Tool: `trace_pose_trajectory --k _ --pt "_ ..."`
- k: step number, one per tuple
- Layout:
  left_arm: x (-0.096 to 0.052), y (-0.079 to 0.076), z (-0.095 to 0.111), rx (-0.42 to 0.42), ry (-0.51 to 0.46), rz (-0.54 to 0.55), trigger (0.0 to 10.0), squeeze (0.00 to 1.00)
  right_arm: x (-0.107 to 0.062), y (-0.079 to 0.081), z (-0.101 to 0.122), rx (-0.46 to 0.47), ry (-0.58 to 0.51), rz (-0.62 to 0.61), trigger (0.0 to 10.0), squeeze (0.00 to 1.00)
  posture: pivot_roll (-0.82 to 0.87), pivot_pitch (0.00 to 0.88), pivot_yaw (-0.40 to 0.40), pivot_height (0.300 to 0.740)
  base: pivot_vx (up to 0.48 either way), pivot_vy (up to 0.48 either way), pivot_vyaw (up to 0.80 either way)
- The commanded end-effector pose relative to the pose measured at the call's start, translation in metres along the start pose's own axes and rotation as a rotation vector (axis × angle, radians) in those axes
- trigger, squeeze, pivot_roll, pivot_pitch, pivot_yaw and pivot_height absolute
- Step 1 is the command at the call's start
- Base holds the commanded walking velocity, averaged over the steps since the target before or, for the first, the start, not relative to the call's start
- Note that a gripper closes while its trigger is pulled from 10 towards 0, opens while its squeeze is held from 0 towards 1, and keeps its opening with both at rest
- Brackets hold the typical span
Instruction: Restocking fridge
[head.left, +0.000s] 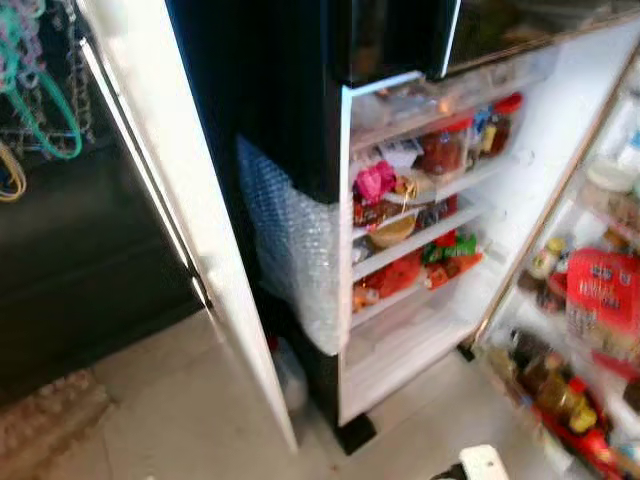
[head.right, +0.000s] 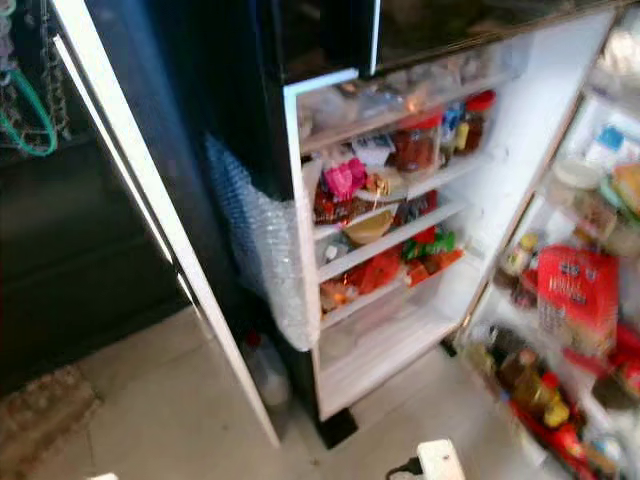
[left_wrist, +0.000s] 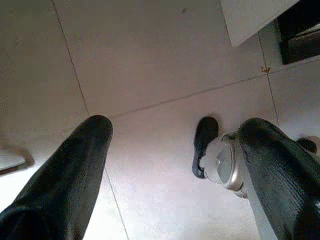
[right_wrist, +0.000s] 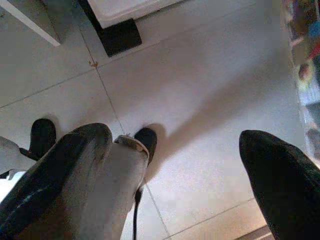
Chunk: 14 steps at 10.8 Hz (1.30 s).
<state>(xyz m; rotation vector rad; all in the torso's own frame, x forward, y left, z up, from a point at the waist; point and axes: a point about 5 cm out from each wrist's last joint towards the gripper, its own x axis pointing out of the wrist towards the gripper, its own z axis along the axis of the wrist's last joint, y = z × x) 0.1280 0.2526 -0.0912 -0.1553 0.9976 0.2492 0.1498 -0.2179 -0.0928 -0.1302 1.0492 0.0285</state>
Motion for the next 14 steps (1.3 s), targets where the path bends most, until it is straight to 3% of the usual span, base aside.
trace_pose_trajectory --k 1,6,11,14 --pt "-0.0013 0.0013 -0.006 0.013 0.022 -0.001 10.0 0.0 -0.0003 0.0009 -0.0026 0.015 0.005 -0.002 10.0 0.0 -0.1 0.0 0.054 0.74 0.0 0.27 0.0" --pt "-0.0015 0.0011 -0.007 0.024 0.029 -0.007 10.0 0.0 -0.0003 -0.0001 -0.0026 0.036 0.004 -0.016 10.0 0.0 -0.1 0.0 0.052 0.74 0.0 0.0 0.0" --pt "-0.001 -0.0008 -0.0069 0.014 0.032 -0.013 10.0 0.0 -0.0002 -0.0013 -0.0016 0.04 0.009 -0.018 10.0 0.0 -0.09 0.0 0.049 0.74 0.0 0.0 -0.73" --pt "-0.0008 -0.0011 -0.0068 0.015 0.034 -0.01 10.0 0.0 -0.0002 -0.0021 -0.0005 0.037 0.001 -0.02 10.0 0.0 -0.09 0.0 0.048 0.74 0.0 0.0 0.0"
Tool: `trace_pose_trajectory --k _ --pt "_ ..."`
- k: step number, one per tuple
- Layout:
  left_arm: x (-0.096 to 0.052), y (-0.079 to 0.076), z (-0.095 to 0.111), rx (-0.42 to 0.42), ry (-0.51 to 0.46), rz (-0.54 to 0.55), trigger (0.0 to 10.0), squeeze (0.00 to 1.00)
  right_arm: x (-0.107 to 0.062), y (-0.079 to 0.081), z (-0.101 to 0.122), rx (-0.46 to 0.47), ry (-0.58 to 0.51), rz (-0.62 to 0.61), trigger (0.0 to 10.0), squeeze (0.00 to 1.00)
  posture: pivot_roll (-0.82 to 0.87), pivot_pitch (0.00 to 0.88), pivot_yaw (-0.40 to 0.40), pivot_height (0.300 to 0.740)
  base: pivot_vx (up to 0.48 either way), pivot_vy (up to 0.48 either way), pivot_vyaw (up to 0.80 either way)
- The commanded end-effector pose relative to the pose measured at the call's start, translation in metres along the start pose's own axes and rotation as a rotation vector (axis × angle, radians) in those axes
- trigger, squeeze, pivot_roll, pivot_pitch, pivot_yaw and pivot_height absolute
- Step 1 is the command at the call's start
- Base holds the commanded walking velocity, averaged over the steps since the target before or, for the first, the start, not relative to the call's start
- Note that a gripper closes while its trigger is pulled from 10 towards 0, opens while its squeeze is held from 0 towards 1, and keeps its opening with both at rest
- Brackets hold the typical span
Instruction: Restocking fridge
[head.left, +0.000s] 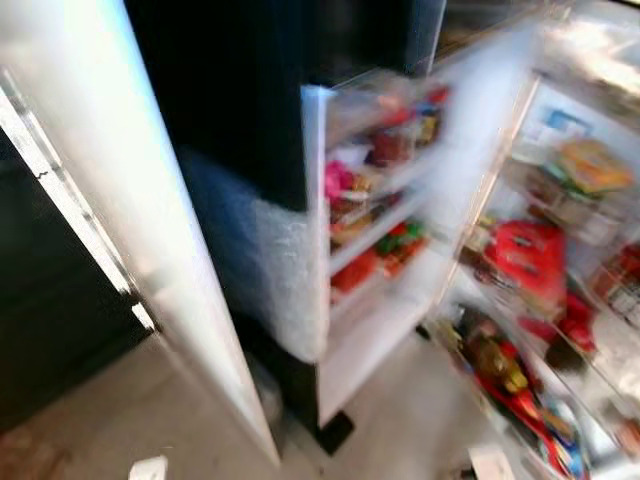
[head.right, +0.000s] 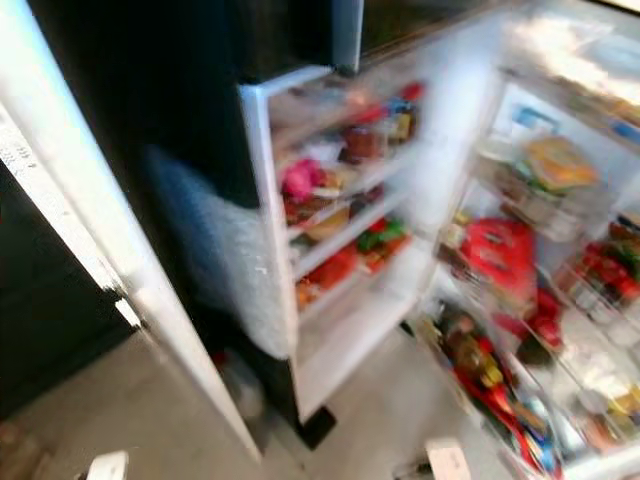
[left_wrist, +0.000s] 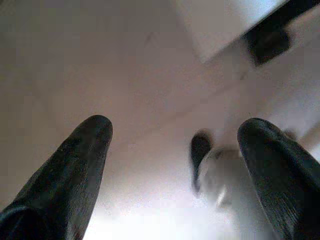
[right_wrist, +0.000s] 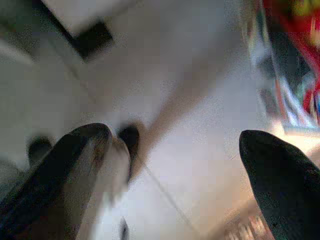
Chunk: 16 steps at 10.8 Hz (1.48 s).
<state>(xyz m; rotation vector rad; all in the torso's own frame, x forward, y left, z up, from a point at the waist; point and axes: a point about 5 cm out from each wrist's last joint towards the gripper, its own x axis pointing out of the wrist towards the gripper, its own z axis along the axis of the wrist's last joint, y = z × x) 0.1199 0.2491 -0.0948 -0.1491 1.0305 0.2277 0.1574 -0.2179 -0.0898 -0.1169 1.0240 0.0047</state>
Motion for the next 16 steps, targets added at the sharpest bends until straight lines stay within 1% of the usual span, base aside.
trace_pose_trajectory --k 1,3,11,12,13,16 --pt "0.0008 -0.0003 0.0029 -0.003 0.001 0.001 10.0 0.0 -0.0015 -0.0016 -0.0081 0.015 0.025 -0.008 10.0 0.0 -0.09 0.0 0.047 0.74 0.0 0.0 0.0" --pt "0.0009 -0.0008 0.0031 -0.006 0.002 -0.002 10.0 0.0 -0.0015 -0.0021 -0.0079 0.022 0.023 -0.014 10.0 0.0 -0.09 0.0 0.047 0.74 0.0 0.0 0.0" --pt "0.0009 -0.0007 0.0027 -0.004 0.005 -0.002 10.0 0.0 -0.0016 -0.0021 -0.0085 0.016 0.03 -0.008 10.0 0.0 -0.09 0.0 0.045 0.74 0.0 0.0 -0.78" --pt "0.0009 -0.0008 0.0027 -0.004 0.006 0.0 10.0 0.0 -0.0017 -0.0032 -0.0097 0.032 0.039 -0.031 10.0 0.0 -0.1 0.0 0.046 0.74 0.0 0.0 0.0" --pt "0.001 -0.0009 0.0027 -0.003 0.007 0.003 10.0 0.0 -0.0022 -0.0051 -0.0132 0.099 0.057 -0.083 10.0 0.0 -0.1 0.0 0.046 0.74 0.0 0.0 0.0" --pt "0.001 -0.0009 0.0026 -0.004 0.007 0.003 10.0 0.0 -0.0022 -0.0051 -0.0136 0.108 0.058 -0.087 10.0 0.0 -0.1 0.0 0.046 0.74 0.0 0.0 0.0"
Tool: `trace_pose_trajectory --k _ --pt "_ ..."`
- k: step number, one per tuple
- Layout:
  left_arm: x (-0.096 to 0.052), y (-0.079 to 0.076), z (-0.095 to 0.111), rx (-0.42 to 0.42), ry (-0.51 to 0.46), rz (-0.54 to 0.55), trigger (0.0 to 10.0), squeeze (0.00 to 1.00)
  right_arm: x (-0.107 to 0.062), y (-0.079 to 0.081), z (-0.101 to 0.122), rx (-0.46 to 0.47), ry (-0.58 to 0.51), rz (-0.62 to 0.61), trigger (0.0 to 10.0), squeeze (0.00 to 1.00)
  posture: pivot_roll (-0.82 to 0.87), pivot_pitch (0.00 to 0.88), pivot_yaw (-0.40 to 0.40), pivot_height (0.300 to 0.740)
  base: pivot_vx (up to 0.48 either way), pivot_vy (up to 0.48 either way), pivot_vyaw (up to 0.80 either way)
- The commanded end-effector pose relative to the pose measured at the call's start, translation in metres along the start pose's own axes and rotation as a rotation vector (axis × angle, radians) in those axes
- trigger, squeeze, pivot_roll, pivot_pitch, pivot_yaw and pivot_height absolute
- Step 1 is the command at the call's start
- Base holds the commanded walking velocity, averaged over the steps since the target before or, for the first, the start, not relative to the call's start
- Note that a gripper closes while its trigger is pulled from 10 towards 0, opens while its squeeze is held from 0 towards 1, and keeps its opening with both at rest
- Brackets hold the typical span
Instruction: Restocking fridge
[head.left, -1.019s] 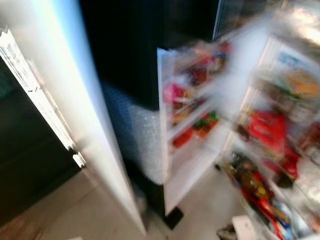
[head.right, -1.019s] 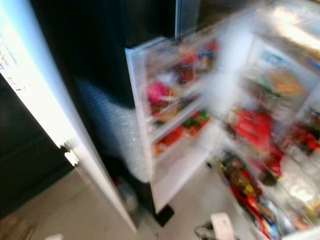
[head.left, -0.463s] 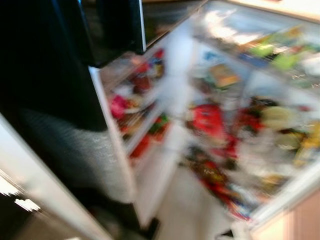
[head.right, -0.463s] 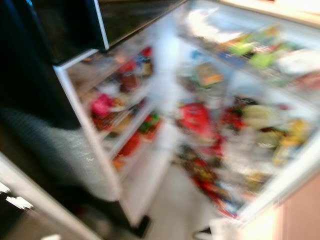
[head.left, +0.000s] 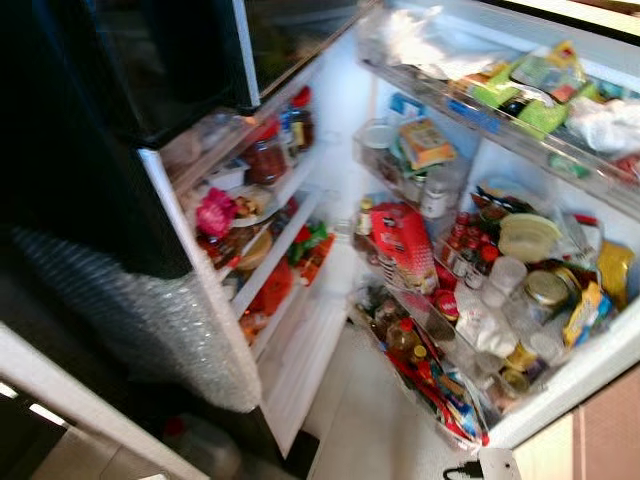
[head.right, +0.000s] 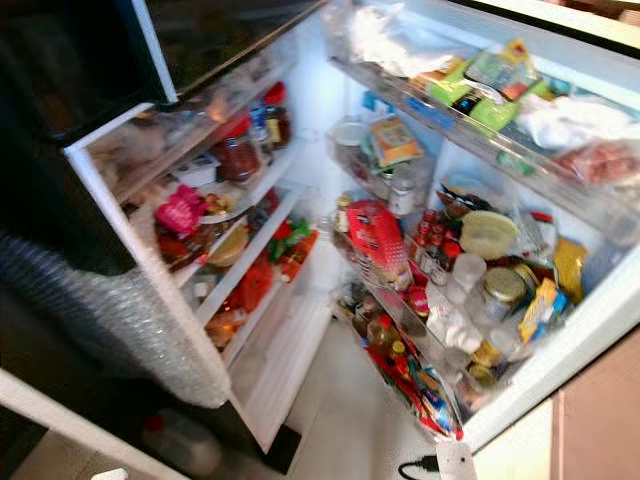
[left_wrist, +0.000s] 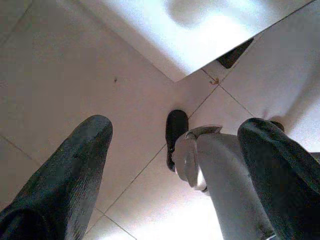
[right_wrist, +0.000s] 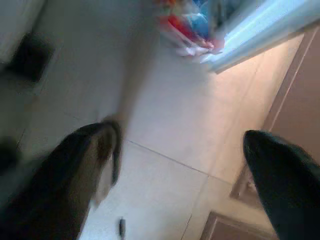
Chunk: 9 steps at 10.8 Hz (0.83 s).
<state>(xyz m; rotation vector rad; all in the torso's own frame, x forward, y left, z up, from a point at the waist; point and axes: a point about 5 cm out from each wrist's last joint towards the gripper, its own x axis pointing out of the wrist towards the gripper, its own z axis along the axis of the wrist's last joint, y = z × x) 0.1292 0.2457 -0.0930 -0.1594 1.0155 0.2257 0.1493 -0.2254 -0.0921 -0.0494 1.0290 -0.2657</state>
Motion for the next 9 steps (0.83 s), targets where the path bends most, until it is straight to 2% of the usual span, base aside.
trace_pose_trajectory --k 1,2,3,4,5,8,9 --pt "-0.002 0.005 -0.007 0.006 0.026 0.014 10.0 0.0 -0.004 -0.01 -0.012 0.154 0.014 -0.207 10.0 0.0 -0.12 0.0 0.047 0.74 0.0 0.0 0.0" --pt "-0.002 0.005 -0.007 0.014 0.028 0.013 10.0 0.0 -0.008 -0.015 -0.015 0.25 -0.006 -0.407 10.0 0.0 -0.12 0.0 0.05 0.74 0.0 0.0 0.0" --pt "-0.002 0.005 -0.007 0.015 0.029 0.013 10.0 0.0 -0.008 -0.015 -0.016 0.255 -0.005 -0.413 10.0 0.0 -0.12 0.0 0.05 0.74 0.0 0.0 0.0" --pt "-0.002 0.005 -0.007 0.016 0.029 0.012 10.0 0.0 -0.011 -0.037 -0.021 0.266 -0.015 -0.467 10.0 0.0 -0.13 0.0 0.05 0.74 0.0 0.0 0.0" --pt "-0.002 0.005 -0.007 0.018 0.028 0.012 10.0 0.0 -0.02 -0.084 -0.025 0.366 -0.06 -0.636 10.0 0.0 -0.13 0.0 0.049 0.74 0.0 0.0 0.0" --pt "-0.002 0.005 -0.007 0.018 0.028 0.012 10.0 0.0 -0.021 -0.084 -0.024 0.382 -0.065 -0.682 10.0 0.0 -0.13 0.0 0.049 0.74 0.0 0.0 0.0" --pt "-0.002 0.005 -0.006 0.024 0.028 0.01 10.0 0.0 -0.03 -0.122 -0.004 0.464 -0.186 -0.834 10.0 0.0 -0.13 0.0 0.053 0.74 0.0 0.0 0.0"
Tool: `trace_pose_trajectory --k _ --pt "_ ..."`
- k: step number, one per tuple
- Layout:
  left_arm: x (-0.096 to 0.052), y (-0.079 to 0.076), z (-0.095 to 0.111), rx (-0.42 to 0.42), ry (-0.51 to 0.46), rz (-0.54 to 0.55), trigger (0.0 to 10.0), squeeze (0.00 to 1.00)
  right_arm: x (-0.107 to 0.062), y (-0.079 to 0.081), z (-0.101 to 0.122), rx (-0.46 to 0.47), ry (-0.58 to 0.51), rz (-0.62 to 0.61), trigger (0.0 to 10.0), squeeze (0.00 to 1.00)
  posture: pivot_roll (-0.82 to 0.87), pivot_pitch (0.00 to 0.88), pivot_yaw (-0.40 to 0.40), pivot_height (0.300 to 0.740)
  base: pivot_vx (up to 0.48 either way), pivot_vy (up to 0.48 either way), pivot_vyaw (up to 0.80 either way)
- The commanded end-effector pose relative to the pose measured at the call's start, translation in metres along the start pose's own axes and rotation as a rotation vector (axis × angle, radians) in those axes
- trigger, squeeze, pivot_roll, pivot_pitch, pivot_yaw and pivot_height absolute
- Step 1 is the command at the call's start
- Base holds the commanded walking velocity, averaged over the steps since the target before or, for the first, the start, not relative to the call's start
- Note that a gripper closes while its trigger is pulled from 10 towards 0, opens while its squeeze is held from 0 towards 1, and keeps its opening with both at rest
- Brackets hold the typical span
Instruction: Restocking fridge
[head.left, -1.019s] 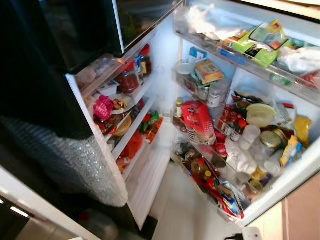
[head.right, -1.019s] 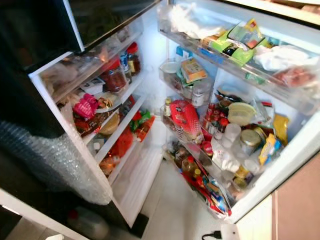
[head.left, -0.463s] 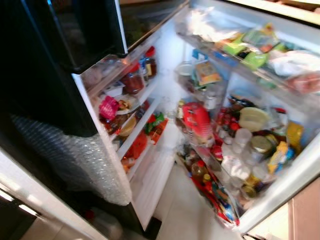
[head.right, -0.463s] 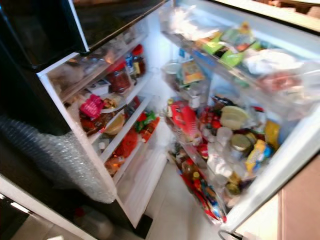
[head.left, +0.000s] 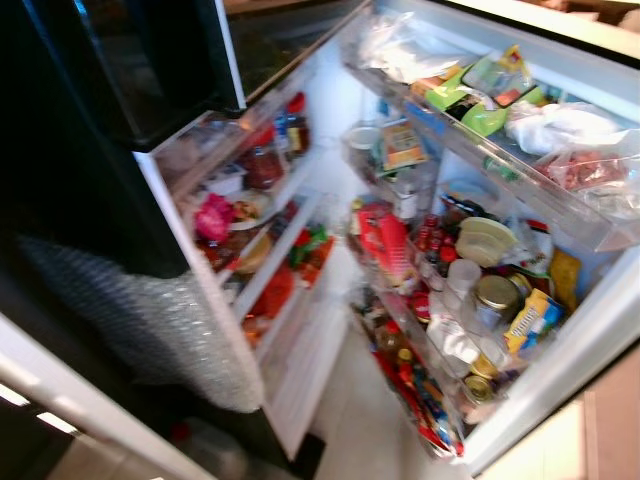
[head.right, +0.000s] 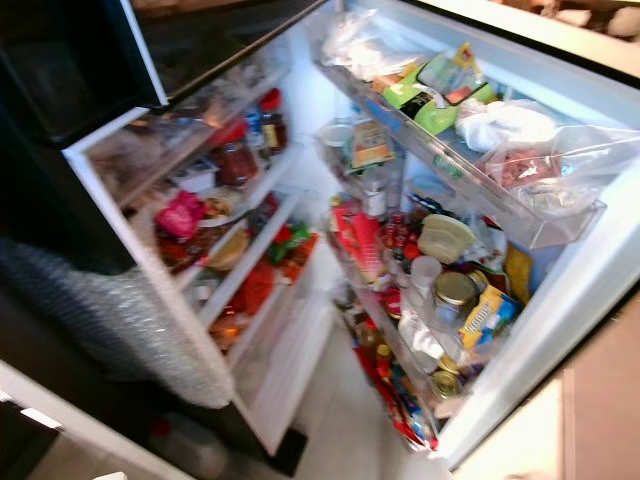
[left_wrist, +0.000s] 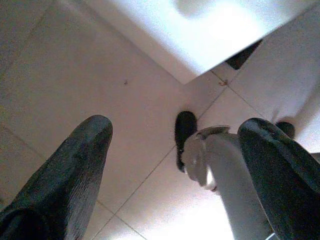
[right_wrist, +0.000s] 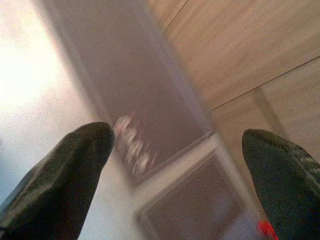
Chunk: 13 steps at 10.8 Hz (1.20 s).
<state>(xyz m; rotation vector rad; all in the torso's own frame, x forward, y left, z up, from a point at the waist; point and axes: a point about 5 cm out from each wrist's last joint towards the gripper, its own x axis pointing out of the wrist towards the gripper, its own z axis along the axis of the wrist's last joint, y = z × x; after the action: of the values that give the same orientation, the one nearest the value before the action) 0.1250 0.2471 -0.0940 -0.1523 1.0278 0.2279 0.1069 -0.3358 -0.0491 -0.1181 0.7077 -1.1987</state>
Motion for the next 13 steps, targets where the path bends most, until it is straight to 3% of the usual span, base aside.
trace_pose_trajectory --k 1,2,5,6,10,11,13 --pt "-0.001 0.003 -0.002 0.02 0.016 0.003 10.0 0.0 0.004 0.002 0.019 0.054 -0.077 -0.019 10.0 0.0 -0.13 0.0 0.054 0.74 0.0 0.0 0.0" --pt "-0.001 0.003 -0.001 0.024 0.015 0.001 10.0 0.0 0.005 0.004 0.039 0.092 -0.171 -0.041 10.0 0.0 -0.13 0.0 0.055 0.74 0.0 0.0 0.0" --pt "-0.001 0.003 -0.001 0.031 0.017 -0.001 10.0 0.0 0.006 0.009 0.072 0.22 -0.268 -0.074 10.0 0.0 -0.13 0.0 0.058 0.74 0.0 0.0 0.0" --pt "-0.001 0.003 0.0 0.057 0.014 -0.016 10.0 0.0 0.01 0.0 0.083 0.259 -0.301 -0.143 10.0 0.0 -0.14 0.0 0.061 0.74 0.0 0.0 0.0" --pt "-0.001 0.002 -0.001 0.072 0.018 -0.023 10.0 0.0 0.027 -0.032 0.117 0.32 -0.385 -0.207 10.0 0.0 -0.15 0.0 0.063 0.74 0.0 0.0 0.0" --pt "-0.001 0.003 -0.001 0.073 0.018 -0.024 10.0 0.0 0.028 -0.033 0.121 0.331 -0.389 -0.19 10.0 0.0 -0.15 0.0 0.065 0.74 0.0 0.0 0.0" --pt "-0.001 0.003 0.0 0.075 0.017 -0.024 10.0 0.0 0.026 -0.006 0.152 0.276 -0.442 0.102 10.0 0.0 -0.16 0.0 0.074 0.74 0.0 0.0 0.0"
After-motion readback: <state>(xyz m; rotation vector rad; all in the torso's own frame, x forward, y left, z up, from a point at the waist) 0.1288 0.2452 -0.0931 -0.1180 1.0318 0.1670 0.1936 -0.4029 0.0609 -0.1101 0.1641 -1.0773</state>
